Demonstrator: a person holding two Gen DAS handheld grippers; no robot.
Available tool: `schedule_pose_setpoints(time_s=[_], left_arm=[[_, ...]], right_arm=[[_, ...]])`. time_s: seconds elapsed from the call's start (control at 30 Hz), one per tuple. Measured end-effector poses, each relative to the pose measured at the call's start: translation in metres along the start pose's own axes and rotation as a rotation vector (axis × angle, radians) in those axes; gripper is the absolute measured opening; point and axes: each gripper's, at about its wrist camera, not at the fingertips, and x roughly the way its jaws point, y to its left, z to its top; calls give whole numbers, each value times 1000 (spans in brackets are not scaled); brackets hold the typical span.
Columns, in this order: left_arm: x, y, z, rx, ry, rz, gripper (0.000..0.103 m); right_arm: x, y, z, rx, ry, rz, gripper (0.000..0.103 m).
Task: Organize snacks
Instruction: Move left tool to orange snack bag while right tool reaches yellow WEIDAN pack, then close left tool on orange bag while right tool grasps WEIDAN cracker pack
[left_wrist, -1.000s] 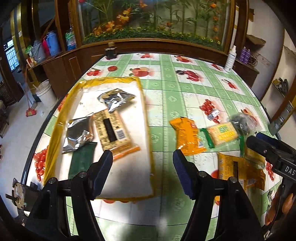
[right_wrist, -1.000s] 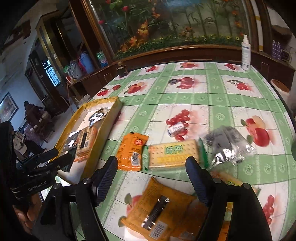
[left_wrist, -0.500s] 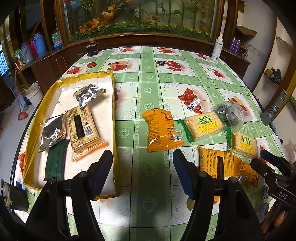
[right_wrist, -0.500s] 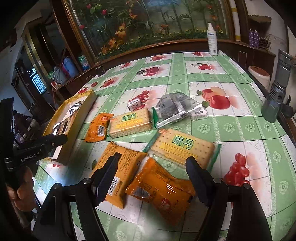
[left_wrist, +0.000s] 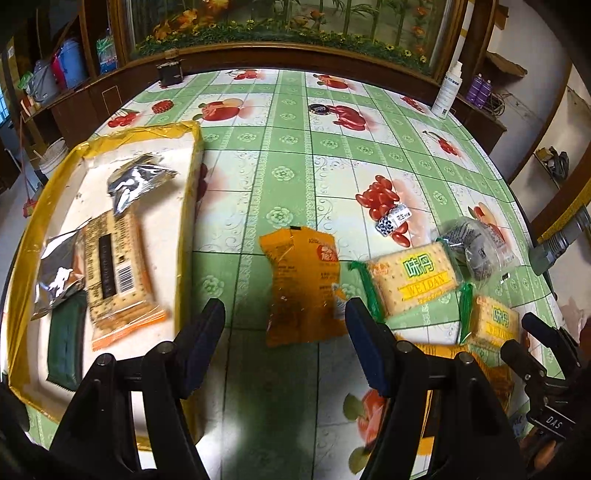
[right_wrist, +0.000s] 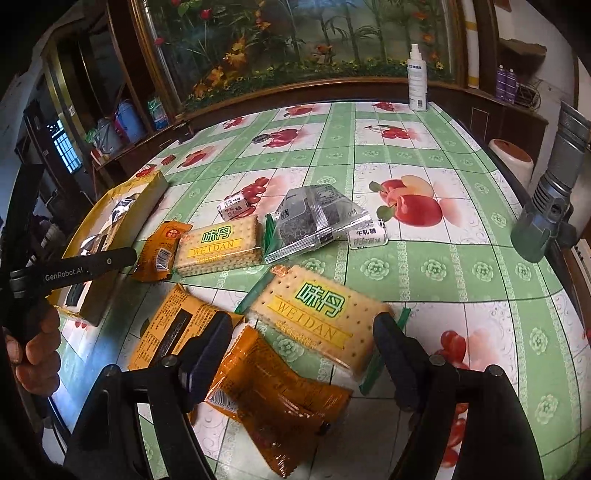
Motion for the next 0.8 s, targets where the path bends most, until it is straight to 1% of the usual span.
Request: schedule_pose_setpoints(time_s=[0.03,0.13,0.17,0.27,0.33,0.4,0.47,0.53,0.57,0.67,0.73,0.8], left_arm=[[2,-1,2,-3,4,-3,67],[13,-3,9,-26,34,-57,67],[17,-4,10,-30,46,-60,67],[29,-8,12,-26,65,-19,67],[37,-9,11,-19,79,-5,67],[39,-11,10,-1,63,34,68],[41,-12,10,9,58,53,72],[43,-14,10,28,44,80,72],[43,-13,10,32,35,79,72],[43,-12,9,47,32,73,73],[43,-11,9,57,34,62,72],[42,-11,9,70,31,55,72]], right_arm=[[2,-1,4,-14,9,3,83],[9,-4,13,-50,27,18,83],[11,-4,16,-61,32,21,83],[16,-7,23,-89,45,32,83],[20,-9,26,-109,58,38,83],[24,-11,28,-133,70,54,83],[30,-9,29,-173,86,50,83],[37,-7,28,-212,105,51,83],[40,-7,27,-230,116,46,84],[45,-10,29,-237,121,76,84],[47,-13,31,-235,153,103,84],[47,-5,25,-312,182,125,83]])
